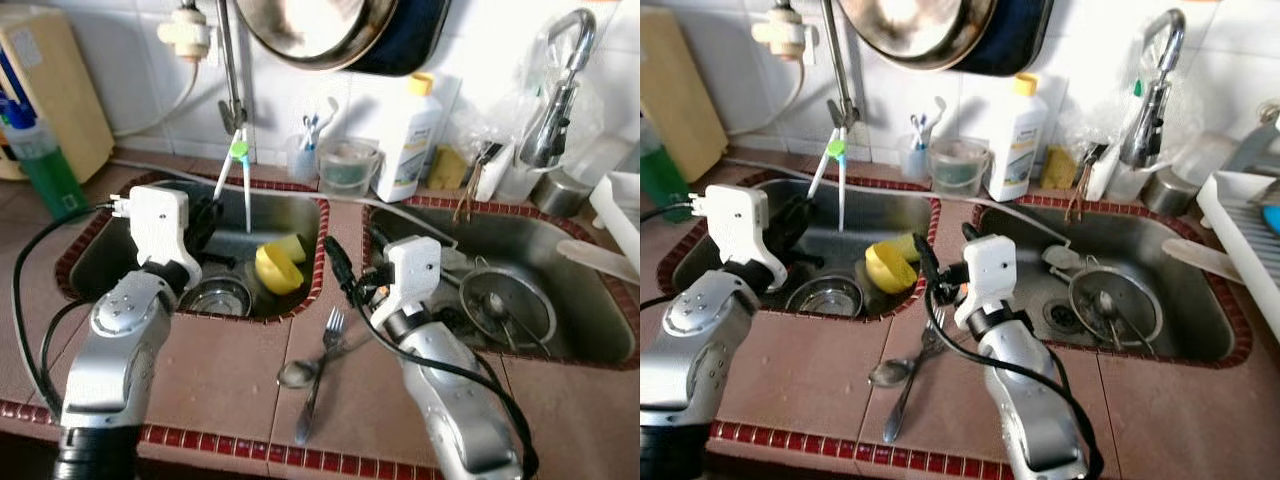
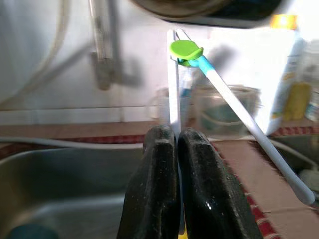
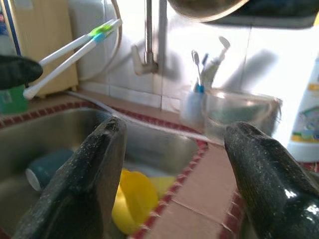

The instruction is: Kitchen organization

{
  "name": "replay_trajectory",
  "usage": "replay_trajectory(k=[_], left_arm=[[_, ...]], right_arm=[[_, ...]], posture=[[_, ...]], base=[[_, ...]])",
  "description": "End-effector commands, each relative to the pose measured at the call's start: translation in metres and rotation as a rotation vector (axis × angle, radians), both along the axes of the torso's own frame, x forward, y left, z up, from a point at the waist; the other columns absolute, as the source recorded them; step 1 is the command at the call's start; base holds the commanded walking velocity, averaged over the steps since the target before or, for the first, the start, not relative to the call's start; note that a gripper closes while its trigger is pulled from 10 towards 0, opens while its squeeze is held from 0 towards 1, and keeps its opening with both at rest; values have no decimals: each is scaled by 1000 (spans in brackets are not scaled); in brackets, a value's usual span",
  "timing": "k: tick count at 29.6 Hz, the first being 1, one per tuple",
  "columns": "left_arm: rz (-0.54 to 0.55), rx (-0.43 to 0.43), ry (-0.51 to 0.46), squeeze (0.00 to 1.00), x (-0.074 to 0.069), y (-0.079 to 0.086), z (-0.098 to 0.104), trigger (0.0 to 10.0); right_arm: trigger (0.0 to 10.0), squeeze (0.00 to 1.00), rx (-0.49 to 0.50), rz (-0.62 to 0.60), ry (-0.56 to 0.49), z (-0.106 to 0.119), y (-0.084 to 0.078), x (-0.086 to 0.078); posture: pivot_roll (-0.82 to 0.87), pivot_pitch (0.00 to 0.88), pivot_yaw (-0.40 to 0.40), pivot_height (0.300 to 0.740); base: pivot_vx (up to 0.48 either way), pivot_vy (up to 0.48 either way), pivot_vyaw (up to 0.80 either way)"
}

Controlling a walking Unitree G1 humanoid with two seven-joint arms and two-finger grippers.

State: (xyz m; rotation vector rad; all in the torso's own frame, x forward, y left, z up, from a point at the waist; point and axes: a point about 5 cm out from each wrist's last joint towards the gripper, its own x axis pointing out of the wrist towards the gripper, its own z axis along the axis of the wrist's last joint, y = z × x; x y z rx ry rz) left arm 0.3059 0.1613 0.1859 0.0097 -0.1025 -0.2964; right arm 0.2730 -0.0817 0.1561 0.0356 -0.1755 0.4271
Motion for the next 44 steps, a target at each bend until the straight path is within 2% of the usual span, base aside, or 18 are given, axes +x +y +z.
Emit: replay_trajectory(k=[1, 5, 11, 18, 28, 36, 44], left_arm=[[-9, 30, -5, 0, 1, 2, 1, 10000], [-30, 73, 3, 0, 5, 3, -1, 10000], [-61, 155, 29, 0, 14, 10, -8, 10000], [-68, 175, 45, 0, 25, 13, -13, 10000], [-97, 223, 95, 0, 39, 11, -31, 10000], [-69, 260, 135, 0, 50, 21, -41, 10000], [-27, 276, 176, 0, 56, 32, -50, 10000]], right_arm=[[10000, 0, 9, 4, 0, 3, -2, -2], [10000, 0, 12, 12, 22, 0, -1, -6], [10000, 0, 25, 78, 66, -3, 9, -20], [10000, 0, 22, 146, 86, -3, 19, -33], [10000, 0, 17, 181, 146, -6, 19, -51], [10000, 0, 4, 240, 176, -2, 20, -66], [10000, 0, 3, 256, 193, 0, 20, -74]], posture=[[-83, 53, -12, 740], [-89, 61, -10, 740], [-96, 72, -13, 740], [-109, 92, -12, 740], [-126, 135, -12, 740], [-138, 170, -9, 740], [-145, 190, 0, 740]], base=[[0, 0, 0], [0, 0, 0], [0, 0, 0], [0, 0, 0], [0, 0, 0], [0, 0, 0], [0, 0, 0]])
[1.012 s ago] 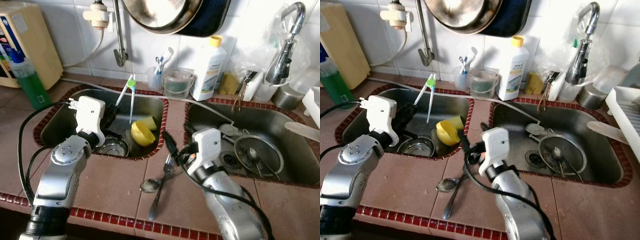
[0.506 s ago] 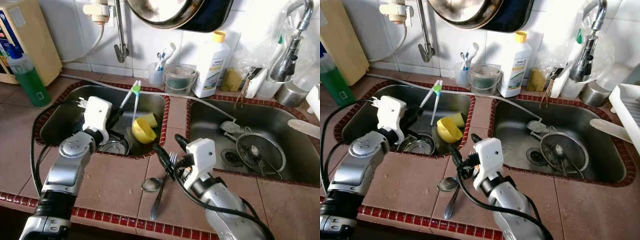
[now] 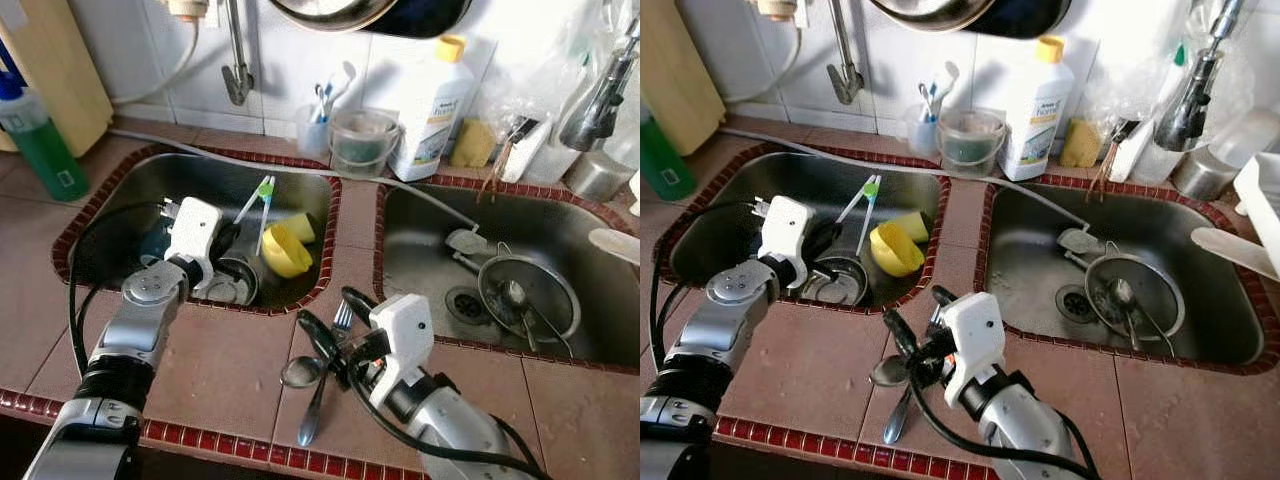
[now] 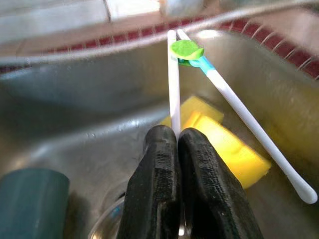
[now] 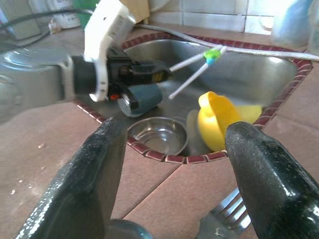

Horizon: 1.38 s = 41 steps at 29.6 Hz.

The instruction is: Kitchen organization

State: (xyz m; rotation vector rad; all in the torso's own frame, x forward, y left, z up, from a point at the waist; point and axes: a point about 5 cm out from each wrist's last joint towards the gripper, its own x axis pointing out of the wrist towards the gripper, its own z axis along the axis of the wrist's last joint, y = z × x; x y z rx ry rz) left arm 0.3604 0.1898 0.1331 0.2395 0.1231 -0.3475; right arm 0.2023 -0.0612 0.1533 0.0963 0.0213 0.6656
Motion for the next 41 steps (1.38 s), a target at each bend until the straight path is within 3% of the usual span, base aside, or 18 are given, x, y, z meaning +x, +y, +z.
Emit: replay_trajectory(k=[1, 13, 14, 15, 16, 17, 38, 39, 40, 41], left_arm=[[15, 28, -9, 0, 2, 5, 2, 10000], [38, 43, 28, 0, 1, 19, -6, 10000], [39, 41, 28, 35, 1, 20, -6, 10000], [42, 41, 28, 471, 1, 20, -6, 10000], [45, 35, 28, 471, 1, 21, -6, 10000], [46, 21, 29, 1000, 1, 22, -6, 10000], [34, 43, 19, 984, 5, 25, -2, 10000], [27, 52, 20, 125, 5, 24, -2, 10000], [25, 55, 22, 0, 6, 23, -2, 10000], [24, 51, 24, 0, 6, 23, -1, 10000]], right_arm=[[10000, 0, 10, 11, 4, 3, 0, -4], [10000, 0, 26, 44, 3, 10, -1, -9], [10000, 0, 26, 46, 2, 10, -2, -9], [10000, 0, 26, 48, 1, 10, -2, -9], [10000, 0, 27, 50, 0, 10, -2, -9], [10000, 0, 28, 53, -1, 11, -1, -10], [10000, 0, 51, 41, -10, 15, 3, -10], [10000, 0, 52, 34, -9, 15, 3, -10], [10000, 0, 55, 27, -9, 15, 3, -10], [10000, 0, 57, 23, -8, 15, 4, -10]], posture=[[-147, 193, 2, 740], [-146, 190, 1, 740], [-146, 188, 0, 740], [-146, 188, 0, 740], [-147, 185, -1, 740], [-147, 184, -1, 740], [-158, 179, 31, 740], [-162, 178, 36, 740], [-165, 180, 42, 740], [-165, 180, 42, 740]], base=[[0, 0, 0], [0, 0, 0], [0, 0, 0], [0, 0, 0], [0, 0, 0], [0, 0, 0], [0, 0, 0], [0, 0, 0], [0, 0, 0], [0, 0, 0]])
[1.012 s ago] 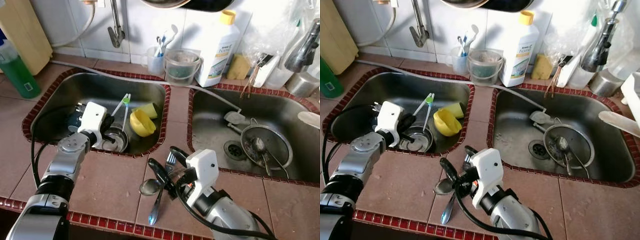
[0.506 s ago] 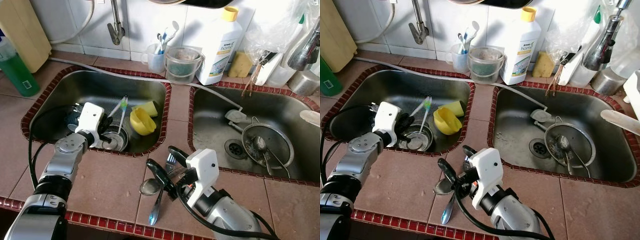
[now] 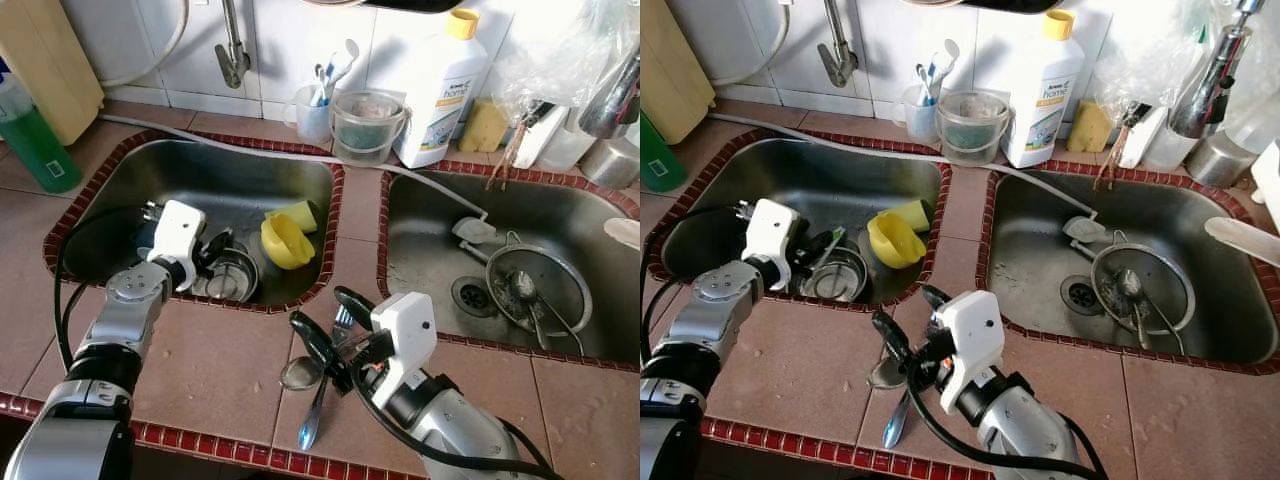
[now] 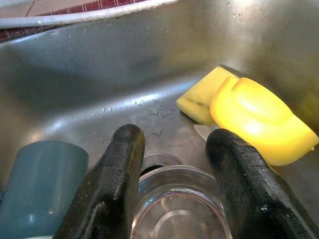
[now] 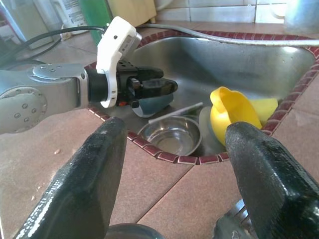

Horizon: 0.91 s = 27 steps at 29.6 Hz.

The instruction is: Kitchen organization

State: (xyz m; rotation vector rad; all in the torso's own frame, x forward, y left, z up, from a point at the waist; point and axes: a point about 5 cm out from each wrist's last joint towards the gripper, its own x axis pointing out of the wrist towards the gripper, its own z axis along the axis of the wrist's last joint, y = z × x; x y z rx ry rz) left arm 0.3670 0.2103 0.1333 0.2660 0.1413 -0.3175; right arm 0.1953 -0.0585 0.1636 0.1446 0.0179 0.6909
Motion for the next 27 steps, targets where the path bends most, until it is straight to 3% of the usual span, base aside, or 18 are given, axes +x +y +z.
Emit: replay_trajectory(k=[1, 12, 19, 24, 27], left_arm=[[-7, 17, 16, 0, 0, 2, -1, 10000], [7, 26, -22, 0, 6, 2, 9, 10000], [-11, -36, -68, 0, 7, -6, 18, 10000], [-9, -65, -121, 0, 2, -11, 22, 10000], [-21, -108, -152, 0, -10, -18, 24, 10000]], right_arm=[[10000, 0, 11, -6, -18, 4, 1, -3], [10000, 0, 32, -92, -32, 6, 1, 3], [10000, 0, 21, -140, -54, 7, -4, 11], [10000, 0, 21, -180, -72, 8, -9, 19], [10000, 0, 25, -215, -87, 10, -13, 25]], posture=[[-165, 180, 44, 740], [-182, 161, 80, 740], [-182, 160, 88, 740], [-180, 157, 85, 740], [-175, 153, 77, 740]], base=[[0, 0, 0], [0, 0, 0], [0, 0, 0], [0, 0, 0], [0, 0, 0]])
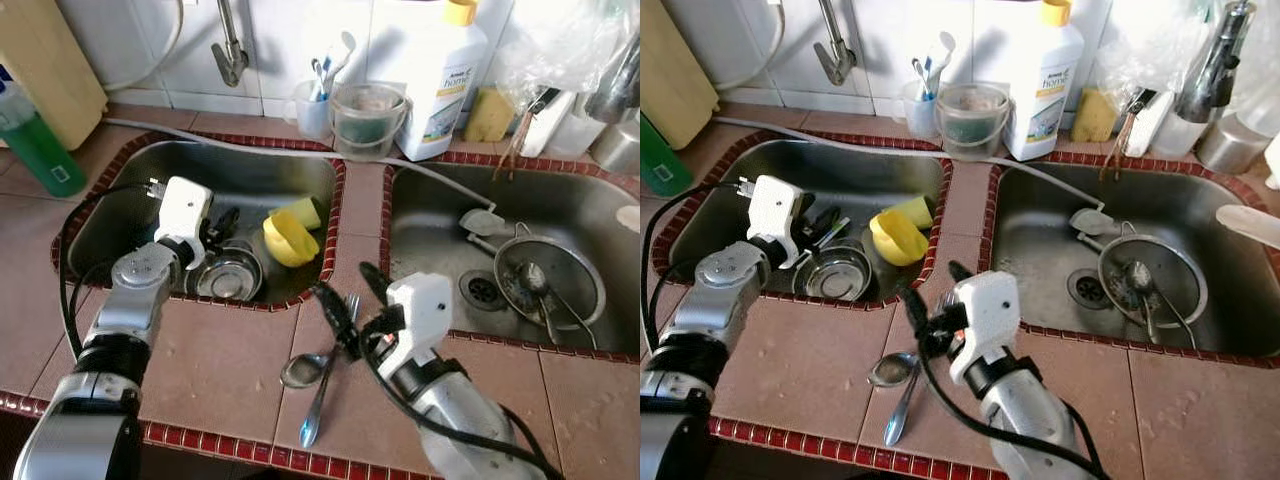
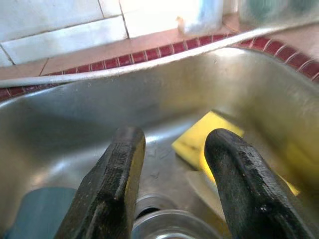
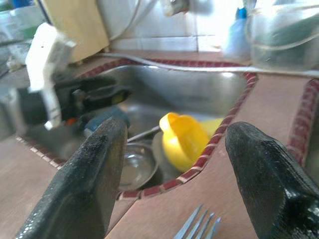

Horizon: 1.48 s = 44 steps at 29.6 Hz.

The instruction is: Kitchen organization

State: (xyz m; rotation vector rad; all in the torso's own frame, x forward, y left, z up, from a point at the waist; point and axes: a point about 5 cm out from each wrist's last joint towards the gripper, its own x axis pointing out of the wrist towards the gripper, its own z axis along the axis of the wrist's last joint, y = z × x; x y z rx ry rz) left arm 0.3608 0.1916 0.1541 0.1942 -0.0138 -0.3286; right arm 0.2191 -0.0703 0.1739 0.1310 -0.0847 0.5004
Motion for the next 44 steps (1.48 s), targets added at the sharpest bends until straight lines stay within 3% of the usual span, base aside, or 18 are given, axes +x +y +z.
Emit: replay_trajectory(k=[1, 8, 23, 27, 31, 34, 39, 44], left_arm=[[-1, -16, -25, 0, -5, 0, 4, 10000], [-27, -97, -69, 0, -24, -12, 8, 10000], [8, -228, -89, 0, -46, -31, 14, 10000], [8, -210, -84, 0, -52, -29, 12, 10000], [-3, -177, -102, 0, -60, -27, 10, 10000], [-3, -202, -115, 0, -67, -26, 8, 10000], [6, -245, -153, 0, -75, -25, 8, 10000], [19, -226, -171, 0, -78, -29, 2, 10000]], right_arm=[[10000, 0, 9, -24, -3, 0, -2, 3], [10000, 0, 10, -152, -43, 3, -15, 17], [10000, 0, -13, -365, -171, 16, -44, 52], [10000, 0, -21, -439, -203, 18, -58, 58], [10000, 0, -44, -464, -191, 11, -66, 53], [10000, 0, -77, -464, -185, 2, -69, 44], [10000, 0, -101, -460, -180, -9, -67, 31], [10000, 0, -115, -450, -161, -22, -64, 28]], posture=[[-175, 153, 77, 740], [-166, 135, 59, 740], [-158, 105, 37, 740], [-160, 110, 30, 740], [-158, 110, 29, 740], [-162, 110, 29, 740], [-168, 97, 23, 740], [-166, 81, 14, 740]], base=[[0, 0, 0], [0, 0, 0], [0, 0, 0], [0, 0, 0], [0, 0, 0], [0, 0, 0], [0, 0, 0], [0, 0, 0]])
